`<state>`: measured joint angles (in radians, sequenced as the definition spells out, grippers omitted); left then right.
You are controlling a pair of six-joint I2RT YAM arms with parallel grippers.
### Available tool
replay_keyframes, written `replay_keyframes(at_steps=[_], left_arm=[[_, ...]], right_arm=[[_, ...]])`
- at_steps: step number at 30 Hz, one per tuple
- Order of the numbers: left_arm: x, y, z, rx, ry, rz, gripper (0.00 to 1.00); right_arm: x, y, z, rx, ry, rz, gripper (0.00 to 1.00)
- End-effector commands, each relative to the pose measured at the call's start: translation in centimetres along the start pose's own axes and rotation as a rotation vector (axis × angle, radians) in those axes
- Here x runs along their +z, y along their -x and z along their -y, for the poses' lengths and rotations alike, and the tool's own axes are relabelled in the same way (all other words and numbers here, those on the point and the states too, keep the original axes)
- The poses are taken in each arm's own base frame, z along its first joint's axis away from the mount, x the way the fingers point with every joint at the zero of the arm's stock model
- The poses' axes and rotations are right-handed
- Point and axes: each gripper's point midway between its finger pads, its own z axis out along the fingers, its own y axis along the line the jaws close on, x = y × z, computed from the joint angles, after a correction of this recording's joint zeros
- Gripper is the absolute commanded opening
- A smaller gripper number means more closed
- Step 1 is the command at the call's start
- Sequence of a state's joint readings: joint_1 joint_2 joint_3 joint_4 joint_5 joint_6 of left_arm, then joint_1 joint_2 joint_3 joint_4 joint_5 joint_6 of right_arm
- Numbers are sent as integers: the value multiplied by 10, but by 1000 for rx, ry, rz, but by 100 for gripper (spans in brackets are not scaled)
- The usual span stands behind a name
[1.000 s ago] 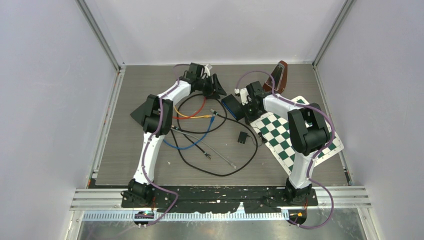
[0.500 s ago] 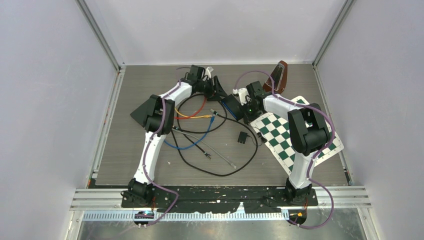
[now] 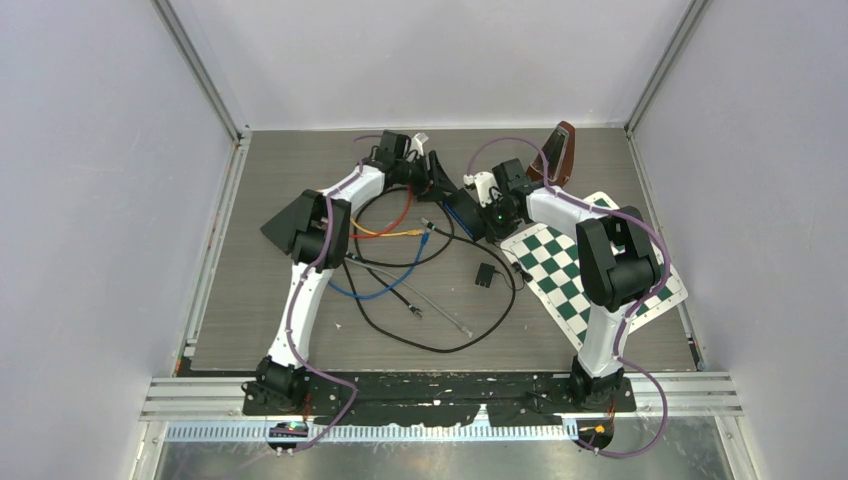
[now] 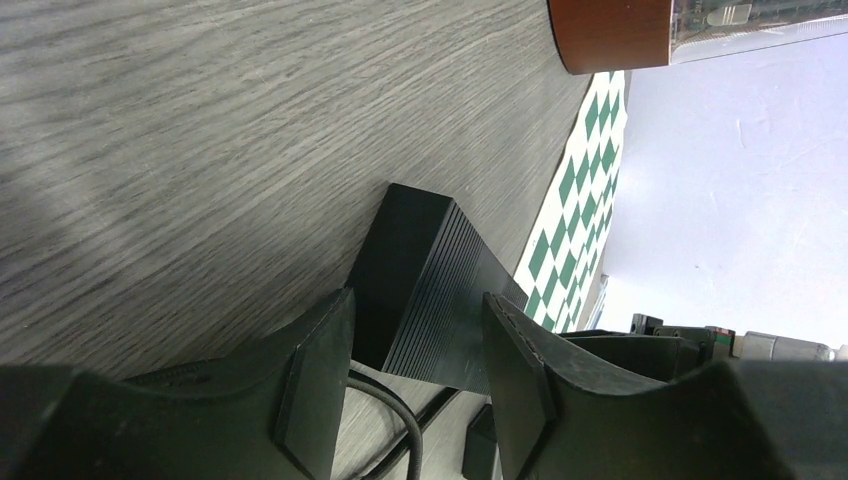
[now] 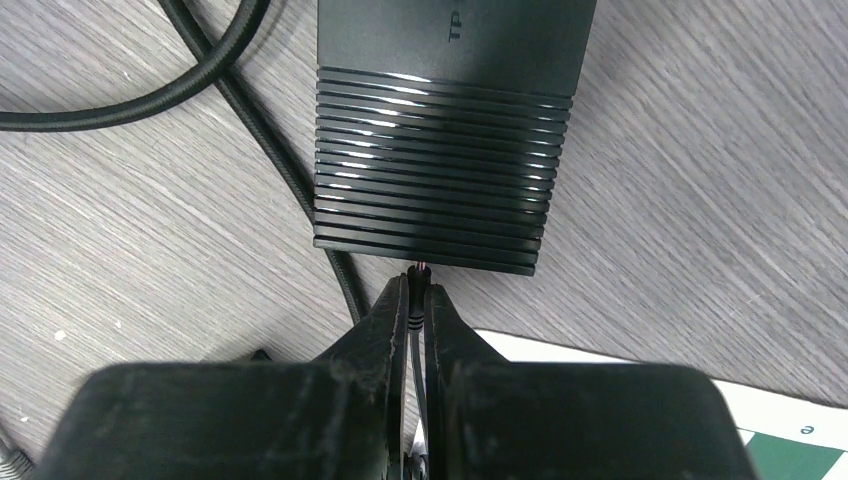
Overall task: Insert the plug into the switch port
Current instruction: Insert the power into the switch port.
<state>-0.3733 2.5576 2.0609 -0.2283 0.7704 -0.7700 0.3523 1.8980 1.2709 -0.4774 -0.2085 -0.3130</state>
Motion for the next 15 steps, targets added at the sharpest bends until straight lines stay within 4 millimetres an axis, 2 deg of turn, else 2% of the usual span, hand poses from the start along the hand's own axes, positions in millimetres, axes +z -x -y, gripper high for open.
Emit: replay_keyframes(at_steps=[1,15], left_arm=[[0,9,21,50,-65,11,52],[6,-1,24,46,-82,-16,50]], right_arm=[[-9,30,1,-43,-6,88,5],[-5,33,-2,-67,19,97,5]])
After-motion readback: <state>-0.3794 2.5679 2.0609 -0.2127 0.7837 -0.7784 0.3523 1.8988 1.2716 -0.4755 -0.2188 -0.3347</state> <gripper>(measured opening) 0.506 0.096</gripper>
